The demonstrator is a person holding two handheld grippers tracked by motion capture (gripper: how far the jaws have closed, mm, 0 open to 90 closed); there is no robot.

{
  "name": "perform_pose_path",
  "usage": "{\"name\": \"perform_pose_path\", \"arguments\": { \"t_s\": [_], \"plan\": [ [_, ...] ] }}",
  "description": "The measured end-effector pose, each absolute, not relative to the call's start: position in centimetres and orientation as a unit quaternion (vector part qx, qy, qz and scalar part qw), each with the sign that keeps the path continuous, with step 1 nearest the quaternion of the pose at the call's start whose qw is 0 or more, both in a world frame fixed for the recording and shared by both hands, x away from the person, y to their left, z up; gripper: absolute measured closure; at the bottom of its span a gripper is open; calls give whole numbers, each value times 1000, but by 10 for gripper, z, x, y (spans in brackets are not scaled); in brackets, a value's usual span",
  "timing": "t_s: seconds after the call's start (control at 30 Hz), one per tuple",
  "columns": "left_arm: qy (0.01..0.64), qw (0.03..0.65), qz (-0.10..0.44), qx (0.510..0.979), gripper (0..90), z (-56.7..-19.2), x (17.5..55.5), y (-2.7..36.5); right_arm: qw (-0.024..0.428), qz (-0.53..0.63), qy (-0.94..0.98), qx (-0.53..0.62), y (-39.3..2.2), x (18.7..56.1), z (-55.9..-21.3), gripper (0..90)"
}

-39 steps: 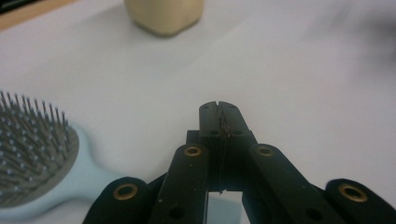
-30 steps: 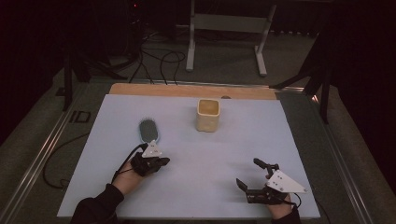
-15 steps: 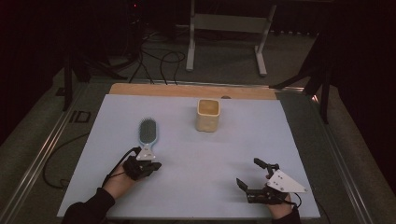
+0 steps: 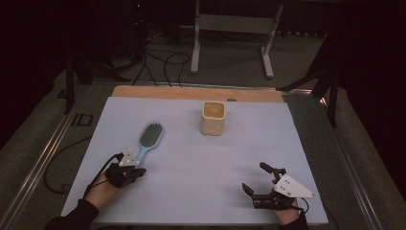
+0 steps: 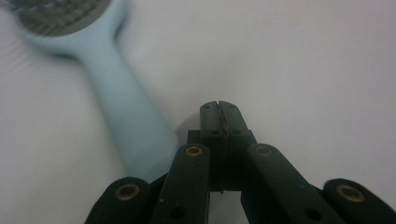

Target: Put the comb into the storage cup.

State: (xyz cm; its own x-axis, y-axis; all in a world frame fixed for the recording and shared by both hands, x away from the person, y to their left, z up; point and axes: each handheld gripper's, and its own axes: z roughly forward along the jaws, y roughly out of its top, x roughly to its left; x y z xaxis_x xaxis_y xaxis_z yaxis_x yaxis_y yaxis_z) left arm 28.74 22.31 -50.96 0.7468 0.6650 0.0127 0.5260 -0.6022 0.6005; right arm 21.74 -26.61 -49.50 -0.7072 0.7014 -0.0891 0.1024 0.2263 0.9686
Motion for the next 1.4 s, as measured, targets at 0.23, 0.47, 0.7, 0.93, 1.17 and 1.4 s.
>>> {"name": "perform_pose_path", "arguments": {
  "t_s": [0.23,0.47,0.7,0.93,1.17,1.4],
  "plan": [
    [350,289,131,881,900,-509,288,240,267,557,737,274,-266,218,-495,79],
    [374,285,139,872,900,-510,292,256,266,558,737,274,-266,218,-496,79],
    [381,298,136,865,900,-507,293,266,264,560,735,277,-267,219,-495,79],
    [370,323,129,861,900,-490,289,271,264,558,737,276,-266,218,-496,79],
    [369,336,141,855,900,-463,288,274,264,557,738,275,-266,219,-496,79],
    [368,340,152,852,799,-442,288,276,264,557,737,275,-266,218,-496,79]
  ]
}}
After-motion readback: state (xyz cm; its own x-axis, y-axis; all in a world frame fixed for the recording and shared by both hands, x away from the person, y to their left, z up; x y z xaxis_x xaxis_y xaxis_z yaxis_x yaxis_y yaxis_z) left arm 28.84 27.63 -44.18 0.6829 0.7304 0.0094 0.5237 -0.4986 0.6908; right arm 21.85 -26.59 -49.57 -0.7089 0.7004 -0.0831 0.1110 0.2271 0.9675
